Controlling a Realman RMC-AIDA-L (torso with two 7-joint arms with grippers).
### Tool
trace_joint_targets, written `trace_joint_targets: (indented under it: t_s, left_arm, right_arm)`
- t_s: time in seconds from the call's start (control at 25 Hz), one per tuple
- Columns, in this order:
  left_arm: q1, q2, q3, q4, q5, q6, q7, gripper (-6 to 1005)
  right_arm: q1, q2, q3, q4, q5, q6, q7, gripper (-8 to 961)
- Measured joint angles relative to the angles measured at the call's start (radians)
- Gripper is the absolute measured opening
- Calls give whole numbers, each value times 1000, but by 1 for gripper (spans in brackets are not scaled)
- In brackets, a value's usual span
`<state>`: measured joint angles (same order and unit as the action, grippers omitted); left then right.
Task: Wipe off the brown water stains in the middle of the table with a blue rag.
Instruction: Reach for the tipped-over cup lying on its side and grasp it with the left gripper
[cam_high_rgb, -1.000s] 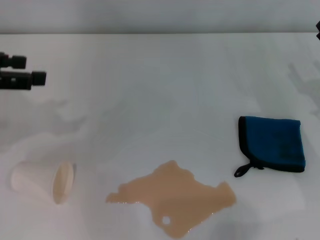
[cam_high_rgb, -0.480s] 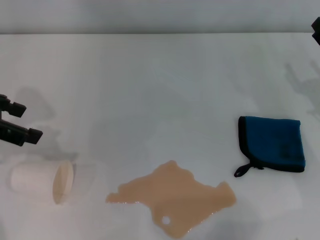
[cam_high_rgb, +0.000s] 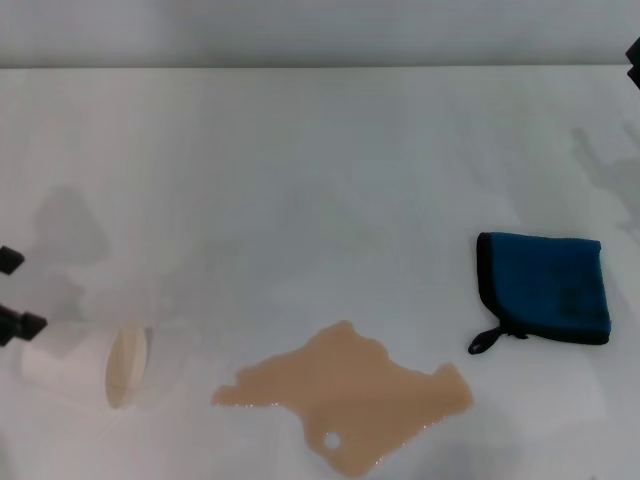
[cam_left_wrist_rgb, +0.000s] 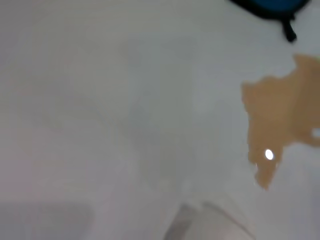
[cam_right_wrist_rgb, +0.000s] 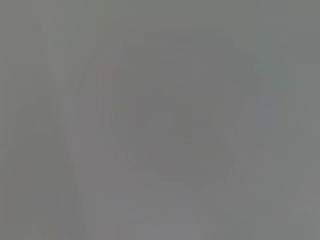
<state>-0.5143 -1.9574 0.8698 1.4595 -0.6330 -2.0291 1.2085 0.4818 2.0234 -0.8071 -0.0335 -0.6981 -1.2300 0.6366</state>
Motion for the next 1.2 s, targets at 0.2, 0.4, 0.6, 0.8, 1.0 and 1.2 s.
trace_joint_targets:
  t_s: [0.2,0.4,0.6,0.8,1.0,1.2]
  left_arm:
    - [6,-8,50,-5,75,19,86,876]
    - [-5,-33,88,-42,197,98,127,875]
    - [-9,-49,106,-62,218,131,201,875]
    - [-22,-53,132,-59,215,154,268,874]
    - [-58,-61,155,-72,218,149,313,873]
    - [-63,-72,247,-79,243,149,329,872]
  right_arm:
    - [5,0,2,-6,1,3,0,840]
    - [15,-2,2,-8,2,17,0,840]
    - [30,-2,2,-17,2,59,0,841]
    - [48,0,-2,-21,2,92,0,840]
    - [59,0,1,-22,2,108,0,840]
    - [68,-1,2,-32,2,119,0,840]
